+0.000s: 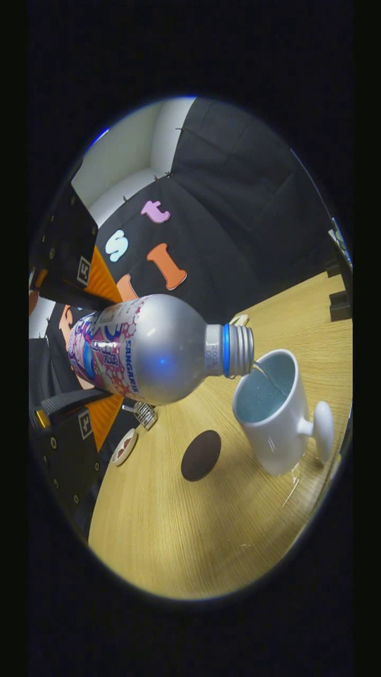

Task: Take the bottle from table, then pour the juice into the cup, finally place the bottle on the coaster

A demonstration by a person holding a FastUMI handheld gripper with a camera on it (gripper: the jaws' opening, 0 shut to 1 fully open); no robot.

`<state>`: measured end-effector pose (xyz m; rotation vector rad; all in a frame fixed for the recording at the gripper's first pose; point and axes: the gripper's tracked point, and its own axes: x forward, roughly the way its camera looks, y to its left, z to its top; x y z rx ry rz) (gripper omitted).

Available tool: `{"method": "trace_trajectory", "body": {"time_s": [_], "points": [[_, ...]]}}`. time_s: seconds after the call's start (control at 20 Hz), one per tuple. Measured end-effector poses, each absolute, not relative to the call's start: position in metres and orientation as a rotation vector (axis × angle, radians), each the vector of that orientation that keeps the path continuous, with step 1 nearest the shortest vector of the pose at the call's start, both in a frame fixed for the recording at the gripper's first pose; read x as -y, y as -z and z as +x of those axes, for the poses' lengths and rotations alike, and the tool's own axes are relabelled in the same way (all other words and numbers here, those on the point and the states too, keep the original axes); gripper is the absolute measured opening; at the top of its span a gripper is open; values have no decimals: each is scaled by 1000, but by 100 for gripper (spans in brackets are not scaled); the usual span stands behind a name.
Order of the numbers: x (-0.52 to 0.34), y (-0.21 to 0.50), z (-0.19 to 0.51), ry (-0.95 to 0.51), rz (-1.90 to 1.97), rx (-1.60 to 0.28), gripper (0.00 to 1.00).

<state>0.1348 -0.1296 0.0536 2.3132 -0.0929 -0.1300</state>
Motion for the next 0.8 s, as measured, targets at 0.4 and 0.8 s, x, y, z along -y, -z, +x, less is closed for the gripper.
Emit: {"method": "trace_trajectory", "body": {"time_s": [0.4, 0.8], "points": [[134, -60, 138, 69, 2400, 182, 69], [135, -62, 138, 34, 2462, 247, 69]]}}
